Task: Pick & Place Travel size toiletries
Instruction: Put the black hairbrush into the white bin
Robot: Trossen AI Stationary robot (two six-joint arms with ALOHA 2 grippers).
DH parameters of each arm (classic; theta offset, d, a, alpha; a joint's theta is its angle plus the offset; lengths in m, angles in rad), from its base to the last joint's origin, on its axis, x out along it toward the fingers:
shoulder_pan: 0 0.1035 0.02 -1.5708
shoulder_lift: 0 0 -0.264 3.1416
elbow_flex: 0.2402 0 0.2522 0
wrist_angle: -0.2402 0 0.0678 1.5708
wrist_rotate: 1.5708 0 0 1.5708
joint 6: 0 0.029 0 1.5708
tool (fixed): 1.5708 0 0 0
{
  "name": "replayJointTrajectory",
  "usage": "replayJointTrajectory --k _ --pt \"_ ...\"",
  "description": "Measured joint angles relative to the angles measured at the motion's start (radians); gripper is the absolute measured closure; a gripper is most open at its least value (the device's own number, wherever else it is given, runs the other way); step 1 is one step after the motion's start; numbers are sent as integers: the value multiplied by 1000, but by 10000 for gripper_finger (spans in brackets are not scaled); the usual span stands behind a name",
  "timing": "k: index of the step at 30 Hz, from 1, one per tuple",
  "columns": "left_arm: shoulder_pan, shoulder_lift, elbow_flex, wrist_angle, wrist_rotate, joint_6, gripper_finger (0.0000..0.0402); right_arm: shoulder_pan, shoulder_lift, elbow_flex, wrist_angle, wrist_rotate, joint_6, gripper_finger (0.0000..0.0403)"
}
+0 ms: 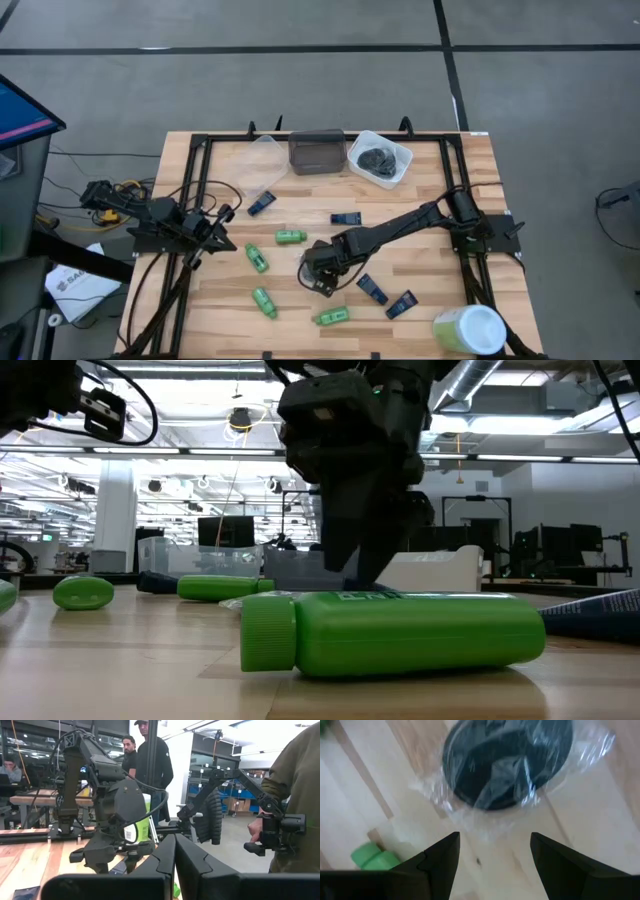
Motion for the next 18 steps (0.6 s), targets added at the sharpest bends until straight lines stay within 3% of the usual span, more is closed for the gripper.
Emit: replayJointTrajectory --k 13,18 --pt "0 16 0 12 -3 0 399 11 92 7 37 -20 5 173" --pt "0 18 0 12 -5 0 399 10 95 6 15 -17 10 240"
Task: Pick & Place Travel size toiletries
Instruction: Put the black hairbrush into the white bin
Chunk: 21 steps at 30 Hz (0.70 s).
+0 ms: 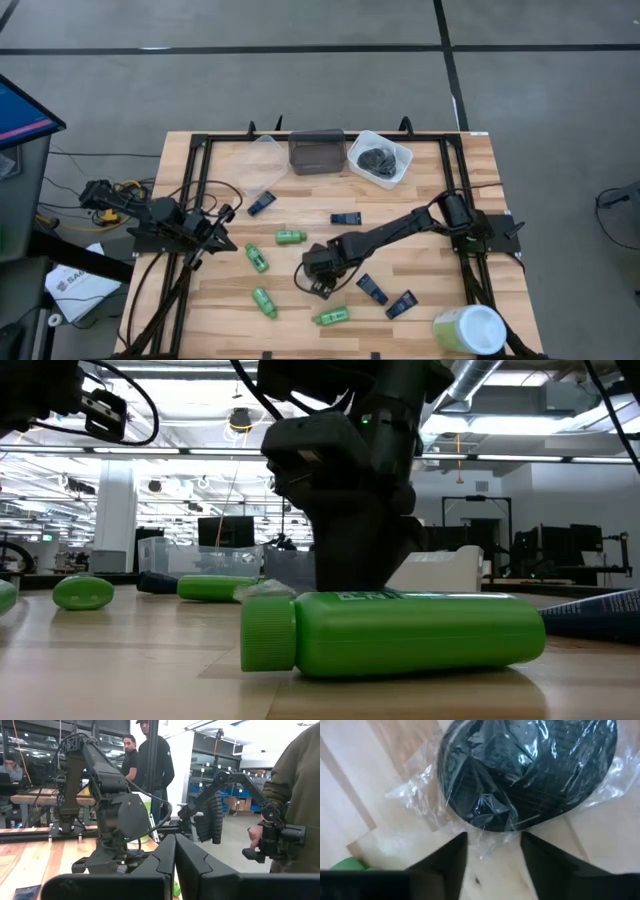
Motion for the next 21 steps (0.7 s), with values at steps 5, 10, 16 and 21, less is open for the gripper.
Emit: replayJointTrajectory --k 5,10,16,21 --pt "0 1 0 5 -1 0 399 -7 1 -2 -20 3 -18 357" --pt "0 1 0 6 -5 0 399 -13 -12 -2 -41 0 -25 391" --pt "0 1 0 8 -4 0 399 -38 -96 -13 -92 -22 -40 400" --pt "0 1 0 10 -4 0 399 -101 -251 -6 -164 18 -70 402"
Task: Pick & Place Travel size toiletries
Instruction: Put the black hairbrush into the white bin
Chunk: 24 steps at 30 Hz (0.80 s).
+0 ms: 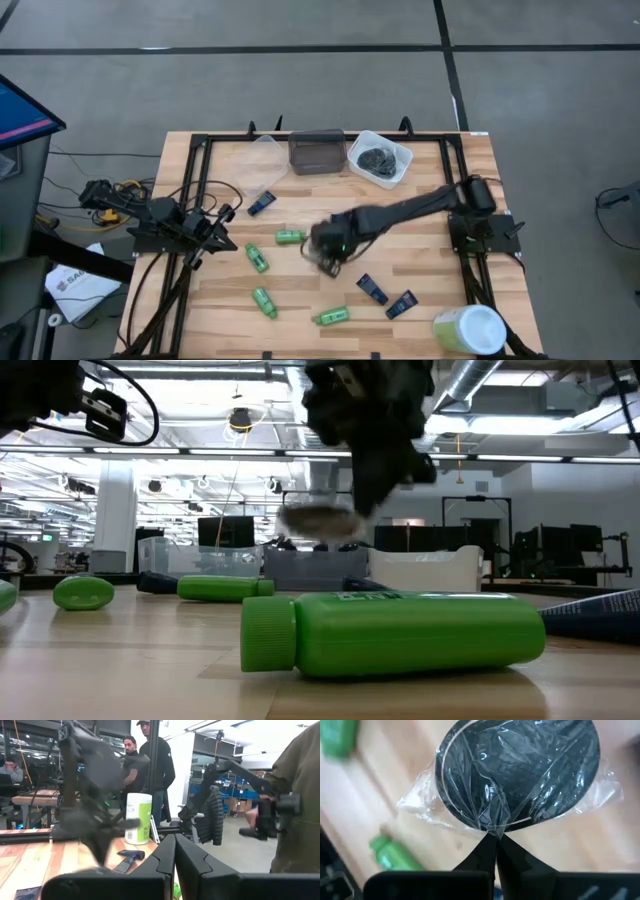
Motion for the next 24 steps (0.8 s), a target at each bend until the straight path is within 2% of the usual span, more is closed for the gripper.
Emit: replayJointTrajectory --k 5,12,19,24 --pt "0 0 0 2 0 0 399 -109 -136 1 -108 122 -66 402" --pt "0 3 0 3 1 0 399 -368 -223 1 -277 276 -189 403" --pt "0 3 0 9 1 0 399 -605 -211 1 -364 322 -297 403" --pt "0 3 0 10 1 0 399 -685 -136 0 -372 312 -350 403"
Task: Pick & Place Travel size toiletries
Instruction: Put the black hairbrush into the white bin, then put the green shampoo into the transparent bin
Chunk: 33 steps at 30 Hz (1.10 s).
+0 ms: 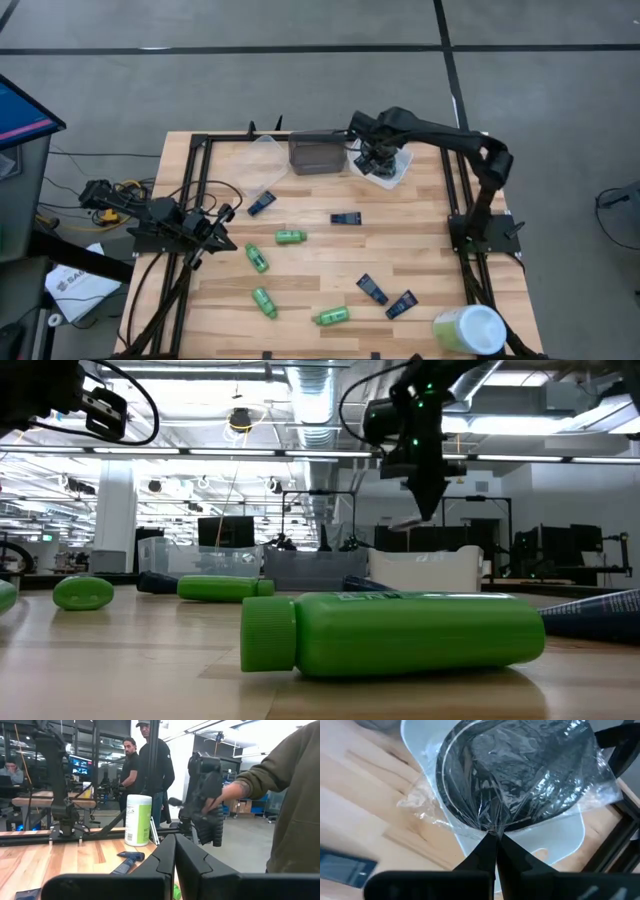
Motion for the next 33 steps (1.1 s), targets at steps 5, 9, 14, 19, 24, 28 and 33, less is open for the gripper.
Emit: replayJointTrajectory --k 5,9,14,19,24,28,33 --pt "0 0 0 3 1 0 399 -21 91 -1 3 -1 -73 398" --pt "0 0 0 6 1 0 399 -31 98 1 -12 -28 -99 353" --pt "0 0 0 7 3 0 399 -38 63 2 -5 -28 -96 250" --pt "0 0 0 7 3 0 399 -31 -53 49 -32 -33 -99 167" --pt "0 0 0 7 2 0 399 19 -286 111 -7 -37 -111 170" --pt "0 0 0 7 -1 0 399 75 -503 119 30 -35 -132 204" --pt "0 0 0 7 -1 20 399 182 -736 113 41 -35 -139 282"
